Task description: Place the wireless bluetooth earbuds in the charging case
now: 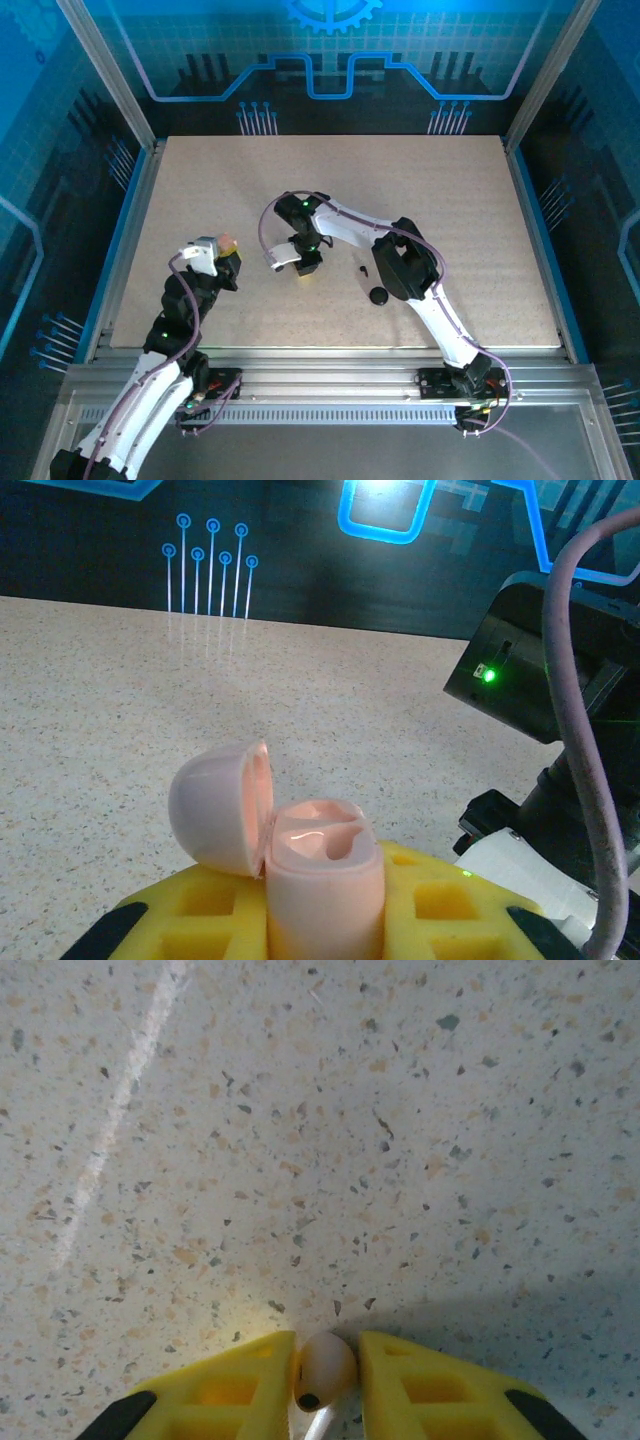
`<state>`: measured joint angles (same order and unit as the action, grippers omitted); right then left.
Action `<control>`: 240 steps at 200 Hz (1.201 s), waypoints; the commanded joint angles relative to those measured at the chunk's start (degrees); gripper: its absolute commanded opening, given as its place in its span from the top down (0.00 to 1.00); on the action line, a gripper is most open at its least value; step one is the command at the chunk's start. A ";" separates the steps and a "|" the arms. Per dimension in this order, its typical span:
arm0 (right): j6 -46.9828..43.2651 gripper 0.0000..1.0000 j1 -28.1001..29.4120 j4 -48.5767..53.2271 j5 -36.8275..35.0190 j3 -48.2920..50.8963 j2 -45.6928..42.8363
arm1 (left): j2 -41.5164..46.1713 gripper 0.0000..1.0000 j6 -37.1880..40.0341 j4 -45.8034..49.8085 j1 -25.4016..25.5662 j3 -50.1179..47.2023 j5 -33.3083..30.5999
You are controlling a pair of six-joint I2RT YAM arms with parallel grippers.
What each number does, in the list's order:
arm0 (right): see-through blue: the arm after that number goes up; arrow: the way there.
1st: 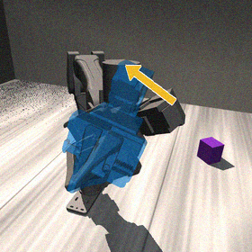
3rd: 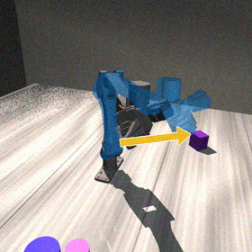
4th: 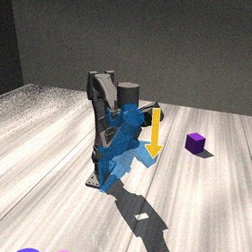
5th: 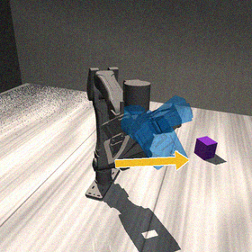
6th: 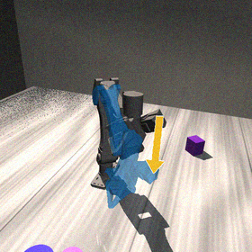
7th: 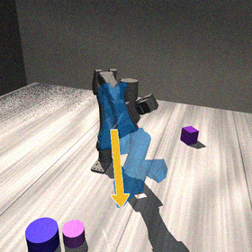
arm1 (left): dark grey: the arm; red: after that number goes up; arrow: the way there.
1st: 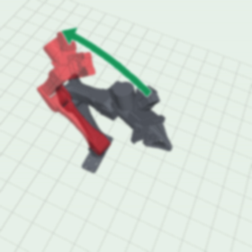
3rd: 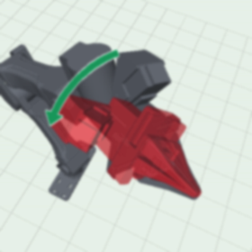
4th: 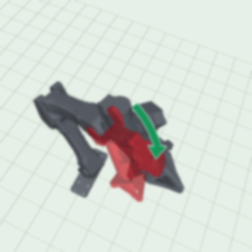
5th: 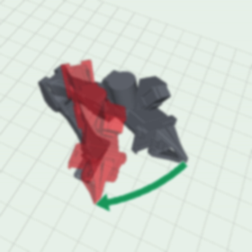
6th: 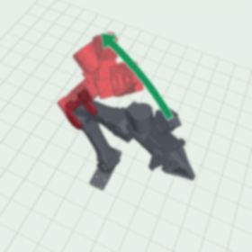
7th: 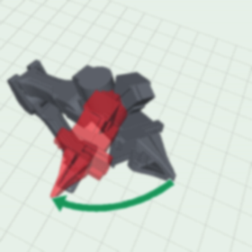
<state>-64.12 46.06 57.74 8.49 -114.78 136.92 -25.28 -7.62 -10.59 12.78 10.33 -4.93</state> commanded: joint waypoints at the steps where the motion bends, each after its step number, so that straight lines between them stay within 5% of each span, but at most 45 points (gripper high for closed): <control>1: 0.22 0.76 0.53 2.29 -1.02 -1.23 2.10 | -0.04 0.85 -0.25 -1.36 -0.55 -0.55 0.33; 64: 1.96 0.82 0.02 1.74 0.24 -1.83 1.28 | -1.23 0.85 -0.12 -2.06 -0.56 -0.32 1.94; 113: 11.26 0.81 -3.48 -4.42 8.17 4.67 -8.97 | -8.02 0.86 0.37 -9.48 -0.47 -0.24 8.95; 162: 24.33 0.81 -7.74 -18.68 14.98 24.39 -28.31 | -23.51 0.88 1.07 -26.75 0.33 1.08 16.92; 240: 56.75 0.81 -15.93 -52.80 21.77 53.01 -55.44 | -53.75 0.88 2.76 -61.18 9.82 7.25 22.03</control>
<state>-22.48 31.94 21.10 27.62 -68.05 87.50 -73.03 -5.85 -54.30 20.99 14.39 13.17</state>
